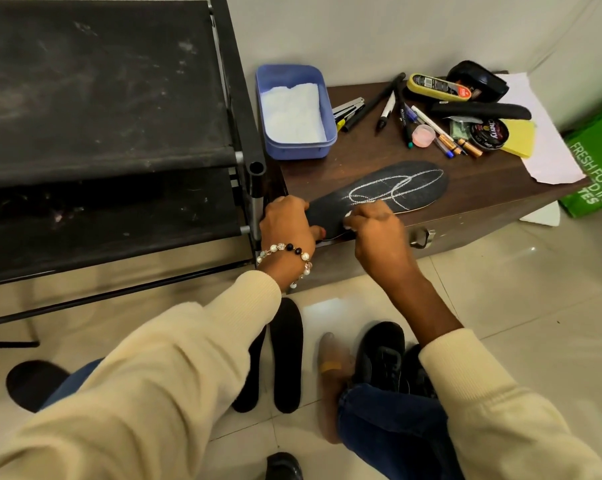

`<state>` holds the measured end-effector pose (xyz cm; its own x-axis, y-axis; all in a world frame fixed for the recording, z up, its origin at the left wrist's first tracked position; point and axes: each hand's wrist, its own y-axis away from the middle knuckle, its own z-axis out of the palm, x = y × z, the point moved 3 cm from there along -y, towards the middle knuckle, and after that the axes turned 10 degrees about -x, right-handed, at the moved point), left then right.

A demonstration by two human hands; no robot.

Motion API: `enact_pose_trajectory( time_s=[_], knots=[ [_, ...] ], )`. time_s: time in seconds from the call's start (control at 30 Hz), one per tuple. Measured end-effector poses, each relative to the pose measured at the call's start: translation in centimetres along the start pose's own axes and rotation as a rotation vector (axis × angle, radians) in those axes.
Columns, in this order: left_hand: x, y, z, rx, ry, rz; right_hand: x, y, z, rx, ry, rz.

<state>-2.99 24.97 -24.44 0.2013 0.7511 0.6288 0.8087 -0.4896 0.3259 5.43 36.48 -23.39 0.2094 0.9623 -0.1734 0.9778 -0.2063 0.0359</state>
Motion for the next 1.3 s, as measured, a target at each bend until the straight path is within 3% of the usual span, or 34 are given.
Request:
enact_pose_trajectory(
  time_s=[0.17, 0.33, 0.5, 0.67, 0.87, 1.07, 1.3],
  knots=[
    [0.1, 0.1, -0.1, 0.005, -0.016, -0.004, -1.3, 0.6, 0.1, -0.007, -0.013, -0.199],
    [-0.1, 0.1, -0.1, -0.014, -0.014, 0.000, 1.3, 0.1, -0.4, 0.043, -0.023, -0.012],
    [0.0, 0.0, 0.1, 0.002, -0.071, 0.001, -0.5, -0.8, 0.3, -0.058, 0.029, -0.058],
    [0.0, 0.1, -0.1, -0.034, -0.086, 0.032, 2.9, -3.2, -0.7, -0.053, 0.033, 0.214],
    [0.3, 0.1, -0.2, -0.053, -0.087, 0.046, -1.4, -3.1, 0.2, -0.096, 0.016, -0.006],
    [0.2, 0.2, -0.3, -0.070, -0.096, 0.033, 2.0, -3.6, -0.7, -0.038, 0.021, 0.245],
    [0.1, 0.0, 0.0, -0.056, -0.051, 0.010, -1.1, -4.3, -0.3, -0.100, 0.060, 0.058]
  ],
)
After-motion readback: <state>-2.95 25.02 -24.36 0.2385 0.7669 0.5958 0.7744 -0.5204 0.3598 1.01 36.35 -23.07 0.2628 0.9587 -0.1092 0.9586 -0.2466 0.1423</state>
